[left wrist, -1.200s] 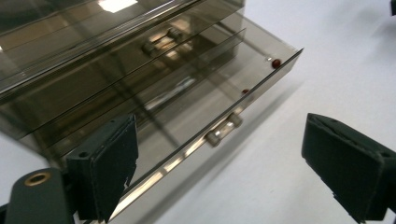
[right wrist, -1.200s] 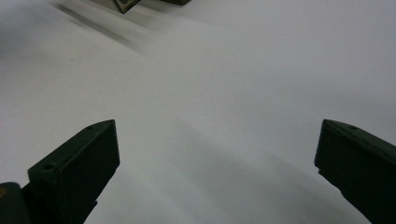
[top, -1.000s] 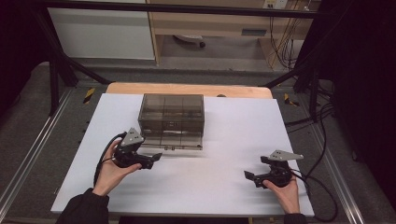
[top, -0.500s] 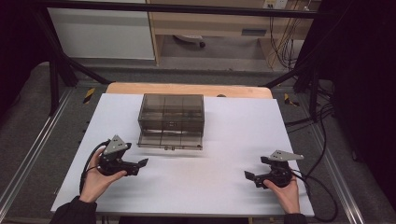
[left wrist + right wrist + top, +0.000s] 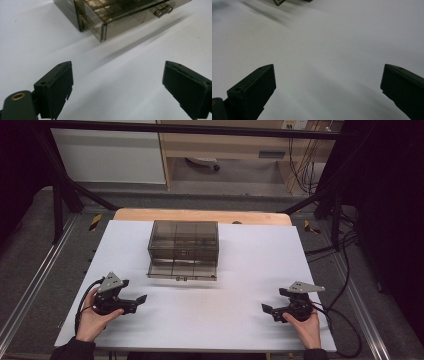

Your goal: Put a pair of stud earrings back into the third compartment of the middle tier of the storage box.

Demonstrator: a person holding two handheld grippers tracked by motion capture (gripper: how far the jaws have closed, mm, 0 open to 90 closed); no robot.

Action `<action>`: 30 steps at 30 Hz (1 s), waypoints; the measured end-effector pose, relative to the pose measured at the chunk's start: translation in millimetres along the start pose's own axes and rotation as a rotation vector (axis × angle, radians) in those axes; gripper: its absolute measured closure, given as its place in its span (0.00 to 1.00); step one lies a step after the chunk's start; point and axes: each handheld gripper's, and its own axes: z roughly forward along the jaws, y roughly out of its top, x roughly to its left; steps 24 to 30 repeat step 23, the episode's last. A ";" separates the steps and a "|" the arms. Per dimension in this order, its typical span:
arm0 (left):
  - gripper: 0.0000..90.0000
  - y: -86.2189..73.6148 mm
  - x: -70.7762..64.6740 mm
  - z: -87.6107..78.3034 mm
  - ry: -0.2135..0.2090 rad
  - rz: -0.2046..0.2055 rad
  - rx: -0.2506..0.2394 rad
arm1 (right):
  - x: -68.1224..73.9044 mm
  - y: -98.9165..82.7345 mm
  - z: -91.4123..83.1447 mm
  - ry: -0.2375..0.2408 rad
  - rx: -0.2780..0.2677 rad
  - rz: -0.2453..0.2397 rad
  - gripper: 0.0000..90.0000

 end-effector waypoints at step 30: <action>0.10 -19.3 12.8 3.1 0.005 -0.008 0.034 | 1.5 -2.1 0.9 0.001 0.009 -0.003 0.01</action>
